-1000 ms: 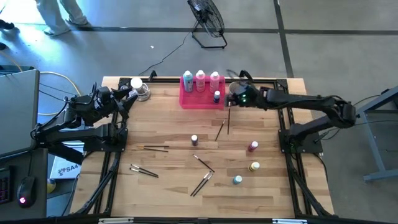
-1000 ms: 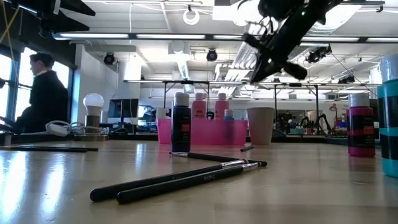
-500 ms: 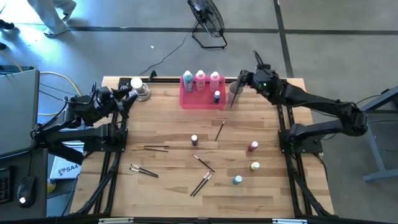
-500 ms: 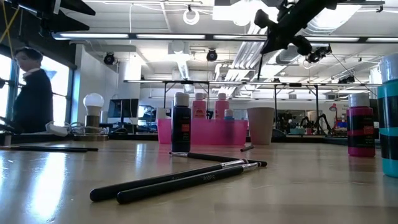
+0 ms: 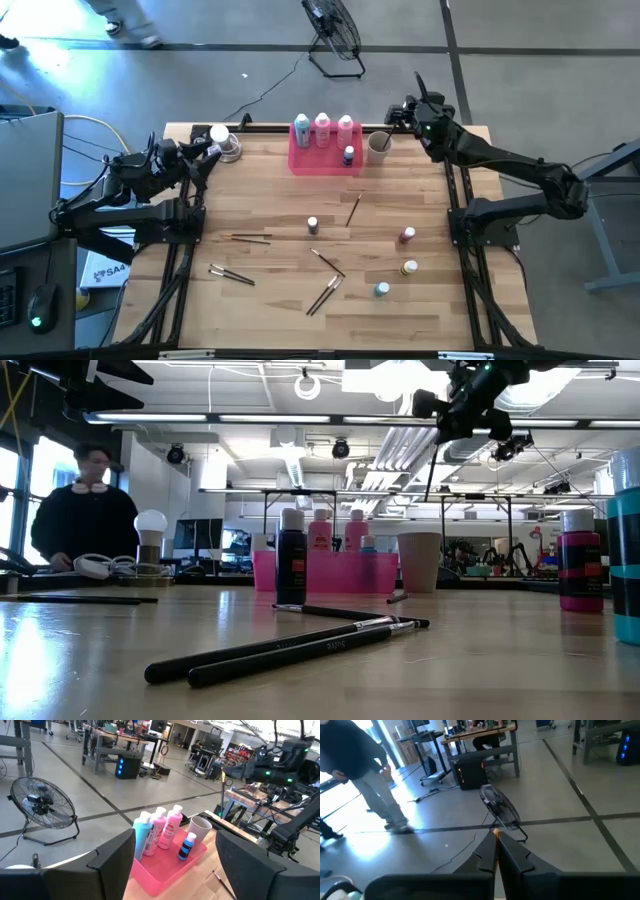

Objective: Pick & Place Paint Supplies
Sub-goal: Put the orange paintbrush into the white cup

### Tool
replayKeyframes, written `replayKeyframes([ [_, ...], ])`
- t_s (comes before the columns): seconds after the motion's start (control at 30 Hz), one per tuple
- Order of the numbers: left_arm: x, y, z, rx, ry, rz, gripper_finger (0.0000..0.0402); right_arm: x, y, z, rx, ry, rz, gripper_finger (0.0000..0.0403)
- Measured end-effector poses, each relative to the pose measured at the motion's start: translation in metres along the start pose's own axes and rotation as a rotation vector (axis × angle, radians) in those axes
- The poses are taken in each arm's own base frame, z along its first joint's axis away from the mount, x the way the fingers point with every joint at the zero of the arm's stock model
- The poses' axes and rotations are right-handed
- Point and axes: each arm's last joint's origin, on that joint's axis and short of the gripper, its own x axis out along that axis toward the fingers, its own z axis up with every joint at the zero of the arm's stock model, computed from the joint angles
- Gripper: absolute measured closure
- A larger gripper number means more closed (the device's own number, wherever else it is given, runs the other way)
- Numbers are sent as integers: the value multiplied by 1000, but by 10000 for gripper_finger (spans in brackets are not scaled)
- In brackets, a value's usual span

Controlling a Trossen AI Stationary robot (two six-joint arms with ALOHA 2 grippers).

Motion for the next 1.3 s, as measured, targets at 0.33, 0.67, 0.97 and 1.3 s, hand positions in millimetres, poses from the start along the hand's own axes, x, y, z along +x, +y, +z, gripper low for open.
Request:
replayKeyframes([
  [0.33, 0, 0, 0, -1, 0, -1, 130, 41, 10, -24, -56, -30, -100, 399],
  [0.67, 0, 0, 0, -1, 0, -2, 130, 58, 14, -47, -128, 5, -154, 399],
  [0.97, 0, 0, 0, -1, 1, -2, 130, 71, 20, -69, -185, 41, -156, 399],
  [1.3, 0, 0, 0, -1, 1, -2, 130, 72, 20, -70, -196, 54, -137, 399],
])
